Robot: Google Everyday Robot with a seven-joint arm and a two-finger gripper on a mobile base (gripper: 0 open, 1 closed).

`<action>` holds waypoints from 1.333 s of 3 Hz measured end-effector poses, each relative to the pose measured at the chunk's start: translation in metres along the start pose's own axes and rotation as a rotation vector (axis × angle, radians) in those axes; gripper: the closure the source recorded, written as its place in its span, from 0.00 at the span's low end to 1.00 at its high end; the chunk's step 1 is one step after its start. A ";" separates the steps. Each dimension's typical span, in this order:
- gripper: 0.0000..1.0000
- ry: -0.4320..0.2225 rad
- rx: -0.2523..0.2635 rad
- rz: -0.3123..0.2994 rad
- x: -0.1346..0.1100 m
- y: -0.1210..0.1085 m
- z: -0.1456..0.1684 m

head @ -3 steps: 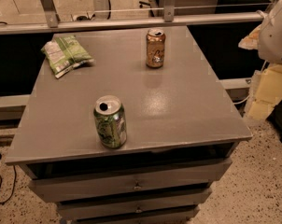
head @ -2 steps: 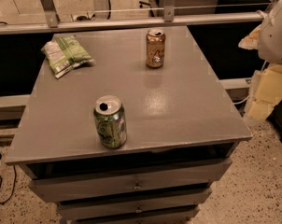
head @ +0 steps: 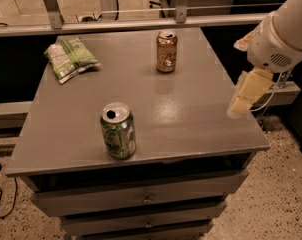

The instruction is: Knock orange can over

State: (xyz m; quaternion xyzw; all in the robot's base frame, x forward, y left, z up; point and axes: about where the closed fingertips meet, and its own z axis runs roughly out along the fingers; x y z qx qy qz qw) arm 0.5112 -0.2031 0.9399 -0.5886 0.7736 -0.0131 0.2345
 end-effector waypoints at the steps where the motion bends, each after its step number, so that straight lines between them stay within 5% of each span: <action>1: 0.00 -0.122 0.030 0.050 -0.020 -0.043 0.045; 3: 0.00 -0.464 0.007 0.197 -0.095 -0.118 0.116; 4: 0.00 -0.596 -0.044 0.252 -0.124 -0.126 0.130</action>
Offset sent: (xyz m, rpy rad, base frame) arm 0.1946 0.0653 -0.0409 0.4757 -0.1321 -0.0703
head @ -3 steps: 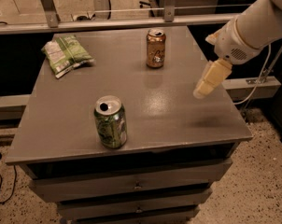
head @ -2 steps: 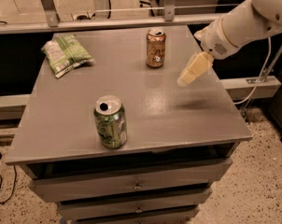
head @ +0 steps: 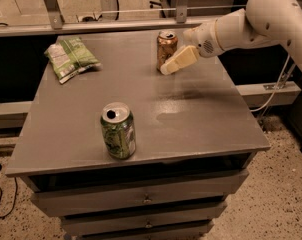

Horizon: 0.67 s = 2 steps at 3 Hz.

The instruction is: Knock orange can over

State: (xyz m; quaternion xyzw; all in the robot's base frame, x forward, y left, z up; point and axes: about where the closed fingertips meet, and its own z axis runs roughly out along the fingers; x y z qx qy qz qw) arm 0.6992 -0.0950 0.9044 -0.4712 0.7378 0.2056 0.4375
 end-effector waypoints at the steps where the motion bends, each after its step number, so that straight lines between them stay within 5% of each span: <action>1: 0.00 -0.121 -0.083 0.076 -0.013 0.008 0.022; 2: 0.00 -0.225 -0.175 0.117 -0.042 0.031 0.023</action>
Offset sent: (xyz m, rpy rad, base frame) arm -0.0361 0.0801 0.0602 0.4530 0.0993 0.2039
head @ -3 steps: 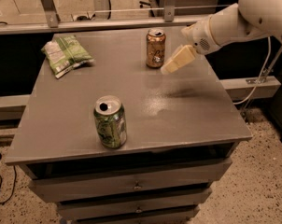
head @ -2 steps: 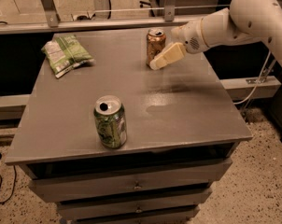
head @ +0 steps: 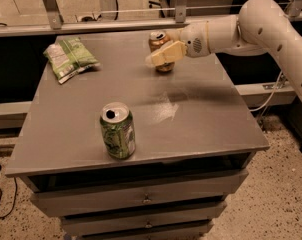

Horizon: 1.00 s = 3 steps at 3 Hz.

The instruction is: Knock orange can over

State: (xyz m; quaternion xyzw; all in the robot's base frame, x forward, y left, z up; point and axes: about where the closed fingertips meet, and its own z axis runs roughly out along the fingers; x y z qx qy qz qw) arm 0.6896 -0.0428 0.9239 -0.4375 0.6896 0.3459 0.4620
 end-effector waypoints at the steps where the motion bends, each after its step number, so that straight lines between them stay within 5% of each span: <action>1: 0.00 -0.086 -0.082 0.002 -0.041 0.032 -0.002; 2: 0.00 -0.117 -0.122 -0.007 -0.066 0.052 -0.008; 3: 0.00 -0.097 -0.089 -0.029 -0.035 0.049 -0.045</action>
Offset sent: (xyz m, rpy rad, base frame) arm -0.0579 0.0362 0.1028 0.1641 -0.0293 0.1447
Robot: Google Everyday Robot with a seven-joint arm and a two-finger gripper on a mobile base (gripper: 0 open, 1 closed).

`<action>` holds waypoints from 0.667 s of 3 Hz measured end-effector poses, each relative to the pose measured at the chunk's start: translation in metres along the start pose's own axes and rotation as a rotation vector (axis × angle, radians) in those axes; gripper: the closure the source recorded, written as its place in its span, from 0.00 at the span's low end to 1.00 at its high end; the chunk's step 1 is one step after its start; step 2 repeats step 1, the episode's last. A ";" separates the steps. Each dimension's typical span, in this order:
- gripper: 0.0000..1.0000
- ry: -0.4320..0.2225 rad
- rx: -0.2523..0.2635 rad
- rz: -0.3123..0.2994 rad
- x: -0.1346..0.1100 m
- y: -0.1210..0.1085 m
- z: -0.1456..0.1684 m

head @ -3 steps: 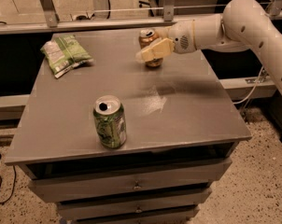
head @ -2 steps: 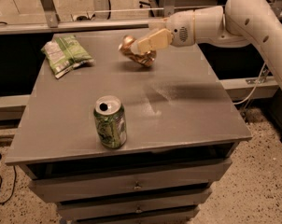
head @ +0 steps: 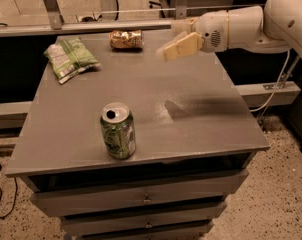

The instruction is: Knock orange can over

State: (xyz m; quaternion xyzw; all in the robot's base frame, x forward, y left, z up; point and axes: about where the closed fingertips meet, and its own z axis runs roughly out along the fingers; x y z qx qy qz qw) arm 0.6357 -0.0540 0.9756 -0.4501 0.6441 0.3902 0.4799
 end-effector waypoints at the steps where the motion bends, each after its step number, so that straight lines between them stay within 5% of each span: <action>1: 0.00 0.000 0.000 0.000 0.000 0.000 0.000; 2: 0.00 0.000 0.000 0.000 0.000 0.000 0.000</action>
Offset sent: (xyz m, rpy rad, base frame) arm 0.0000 0.0000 0.0000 0.0000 0.0000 0.0000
